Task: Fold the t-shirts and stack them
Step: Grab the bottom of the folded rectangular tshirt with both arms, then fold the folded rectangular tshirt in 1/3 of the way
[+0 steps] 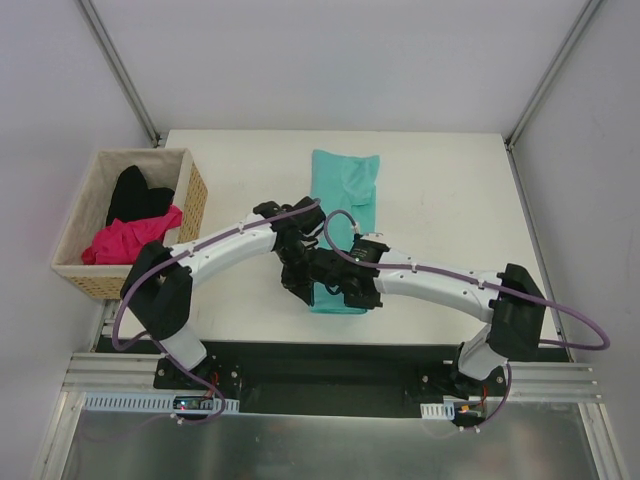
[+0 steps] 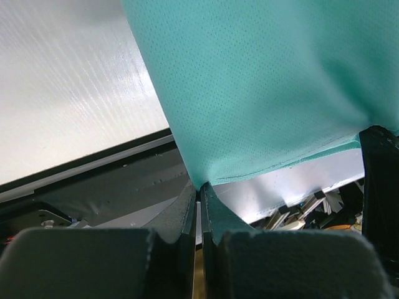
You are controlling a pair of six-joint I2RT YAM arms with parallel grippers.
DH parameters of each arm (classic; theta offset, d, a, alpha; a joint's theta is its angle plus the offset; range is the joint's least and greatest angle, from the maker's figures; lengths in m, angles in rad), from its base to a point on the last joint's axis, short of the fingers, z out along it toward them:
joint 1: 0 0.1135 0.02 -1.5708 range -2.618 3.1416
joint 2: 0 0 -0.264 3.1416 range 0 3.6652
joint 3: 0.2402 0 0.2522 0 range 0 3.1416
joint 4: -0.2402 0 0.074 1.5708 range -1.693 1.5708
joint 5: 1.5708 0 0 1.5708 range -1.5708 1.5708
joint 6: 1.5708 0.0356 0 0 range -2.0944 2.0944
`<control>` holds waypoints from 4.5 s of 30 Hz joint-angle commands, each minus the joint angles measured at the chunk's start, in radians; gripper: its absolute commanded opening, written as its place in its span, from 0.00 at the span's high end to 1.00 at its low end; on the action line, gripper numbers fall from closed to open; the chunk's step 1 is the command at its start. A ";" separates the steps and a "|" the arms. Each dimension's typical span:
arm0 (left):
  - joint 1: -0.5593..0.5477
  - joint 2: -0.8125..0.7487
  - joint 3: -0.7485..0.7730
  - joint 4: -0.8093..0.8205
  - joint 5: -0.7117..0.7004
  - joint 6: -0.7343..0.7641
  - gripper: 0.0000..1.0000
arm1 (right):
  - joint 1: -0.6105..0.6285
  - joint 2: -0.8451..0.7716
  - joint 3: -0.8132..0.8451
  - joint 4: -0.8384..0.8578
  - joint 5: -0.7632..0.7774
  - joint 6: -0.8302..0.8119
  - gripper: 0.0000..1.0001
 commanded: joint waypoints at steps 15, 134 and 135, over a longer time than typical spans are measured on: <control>-0.001 -0.117 -0.108 -0.038 -0.008 -0.036 1.00 | 0.077 -0.037 0.068 -0.144 0.003 0.138 1.00; 0.430 0.598 0.794 -0.219 0.050 0.294 0.87 | -0.532 0.731 0.892 0.316 0.259 -1.083 0.64; 0.430 0.595 0.788 -0.217 0.050 0.294 0.87 | -0.536 0.728 0.893 0.318 0.275 -1.087 0.62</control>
